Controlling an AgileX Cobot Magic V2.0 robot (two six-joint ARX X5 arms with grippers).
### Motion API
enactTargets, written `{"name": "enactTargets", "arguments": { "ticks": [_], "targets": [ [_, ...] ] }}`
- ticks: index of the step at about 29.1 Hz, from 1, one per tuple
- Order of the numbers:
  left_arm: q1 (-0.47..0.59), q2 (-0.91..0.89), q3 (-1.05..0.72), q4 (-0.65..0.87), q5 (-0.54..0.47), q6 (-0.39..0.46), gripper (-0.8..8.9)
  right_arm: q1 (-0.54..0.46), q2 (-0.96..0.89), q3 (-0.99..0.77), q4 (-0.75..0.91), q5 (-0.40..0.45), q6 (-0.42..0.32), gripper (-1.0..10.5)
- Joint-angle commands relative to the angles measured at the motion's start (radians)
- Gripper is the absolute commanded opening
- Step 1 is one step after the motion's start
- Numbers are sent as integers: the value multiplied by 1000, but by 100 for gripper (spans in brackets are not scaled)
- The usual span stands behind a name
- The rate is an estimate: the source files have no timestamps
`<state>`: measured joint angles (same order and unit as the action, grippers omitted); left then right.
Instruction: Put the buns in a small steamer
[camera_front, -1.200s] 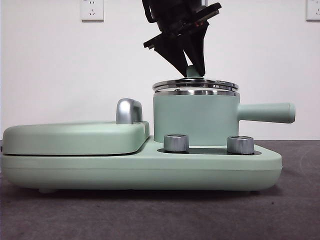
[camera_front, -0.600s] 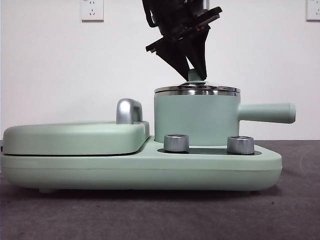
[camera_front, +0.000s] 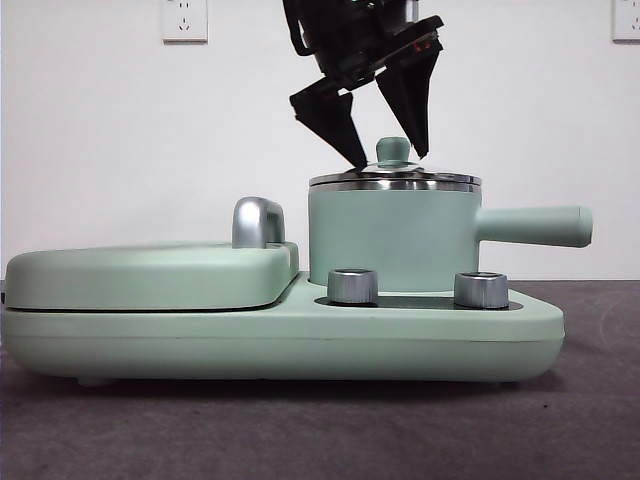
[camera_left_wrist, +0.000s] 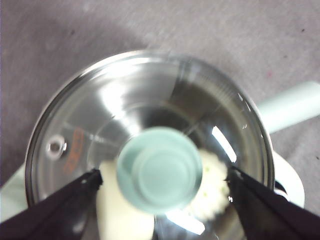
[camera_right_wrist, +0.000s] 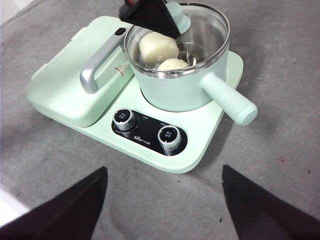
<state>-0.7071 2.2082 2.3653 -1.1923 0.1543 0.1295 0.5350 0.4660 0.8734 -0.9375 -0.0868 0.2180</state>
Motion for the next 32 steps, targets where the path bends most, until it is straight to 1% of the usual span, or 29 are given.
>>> {"name": "enactTargets", "arguments": {
  "ticks": [1,5,9,12,17,21,23,26,29,32],
  "targets": [
    [-6,-60,18,-40,0,-34,439,6,2,9,11,-3,15,362],
    [-6,-201,18,-143,0,-111,438,6,2,9,11,-3,15,362],
    [0,-381,-27,-222,0,-116,438,6,2,9,17,-3,14,362],
    [8,-577,-199,-228,0,-111,438,6,2,9,18,-5,14,362],
    [8,-808,-475,-217,0,-112,438,6,2,9,18,-19,9,362],
    [8,-1005,-730,-134,0,-164,438,6,2,9,18,-19,5,362],
    [12,-1105,-850,-63,0,-197,437,6,2,9,18,-21,5,362],
    [21,-1261,-1027,86,0,-233,437,6,2,9,21,-26,-3,362],
    [22,-1404,-1184,233,-1,-276,436,6,2,9,27,-56,-26,362],
    [22,-1515,-1308,327,-2,-322,437,6,2,9,43,-101,-27,362]
  ]
}}
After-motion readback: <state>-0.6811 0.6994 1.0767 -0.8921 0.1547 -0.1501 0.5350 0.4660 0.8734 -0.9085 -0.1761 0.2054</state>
